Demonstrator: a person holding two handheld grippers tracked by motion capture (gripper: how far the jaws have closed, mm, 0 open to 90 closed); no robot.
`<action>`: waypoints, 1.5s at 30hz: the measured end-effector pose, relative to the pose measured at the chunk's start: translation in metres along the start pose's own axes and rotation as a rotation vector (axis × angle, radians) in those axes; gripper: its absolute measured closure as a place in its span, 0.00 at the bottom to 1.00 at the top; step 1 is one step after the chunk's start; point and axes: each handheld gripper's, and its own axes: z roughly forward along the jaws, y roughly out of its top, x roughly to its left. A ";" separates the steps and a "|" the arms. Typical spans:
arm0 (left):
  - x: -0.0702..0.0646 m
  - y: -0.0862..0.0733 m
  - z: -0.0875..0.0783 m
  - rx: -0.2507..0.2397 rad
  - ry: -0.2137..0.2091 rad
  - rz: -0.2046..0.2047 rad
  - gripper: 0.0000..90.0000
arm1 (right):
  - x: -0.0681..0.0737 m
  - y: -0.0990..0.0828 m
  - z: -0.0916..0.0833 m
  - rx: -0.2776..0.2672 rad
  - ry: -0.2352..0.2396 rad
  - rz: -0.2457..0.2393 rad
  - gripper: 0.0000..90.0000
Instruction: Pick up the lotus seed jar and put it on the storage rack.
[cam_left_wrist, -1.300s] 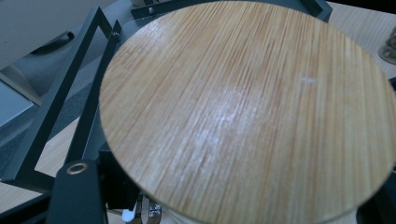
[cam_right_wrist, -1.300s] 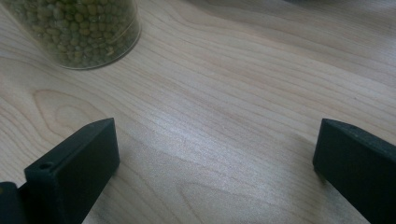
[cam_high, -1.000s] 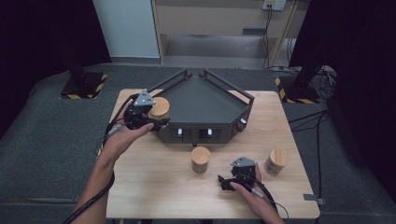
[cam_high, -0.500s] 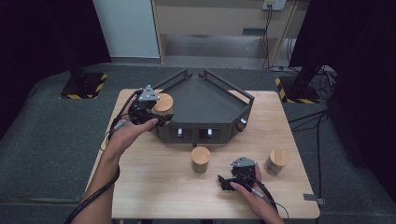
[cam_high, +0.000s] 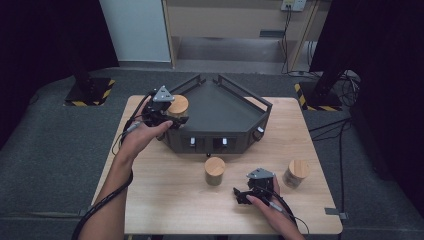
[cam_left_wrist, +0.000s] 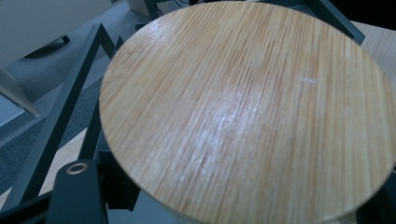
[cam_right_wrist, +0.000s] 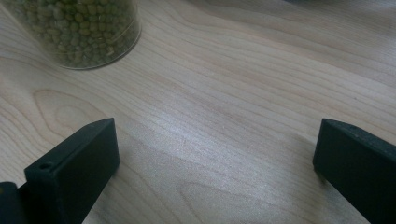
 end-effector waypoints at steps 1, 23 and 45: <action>0.001 0.000 0.001 -0.002 -0.001 -0.001 0.27 | 0.000 0.000 0.000 0.000 0.000 -0.001 0.00; 0.015 -0.002 0.030 0.006 0.004 -0.028 0.27 | 0.000 0.000 0.000 -0.002 -0.001 -0.002 0.00; 0.027 -0.008 0.035 0.017 0.035 -0.085 0.27 | 0.000 0.000 0.000 -0.002 -0.001 -0.002 0.00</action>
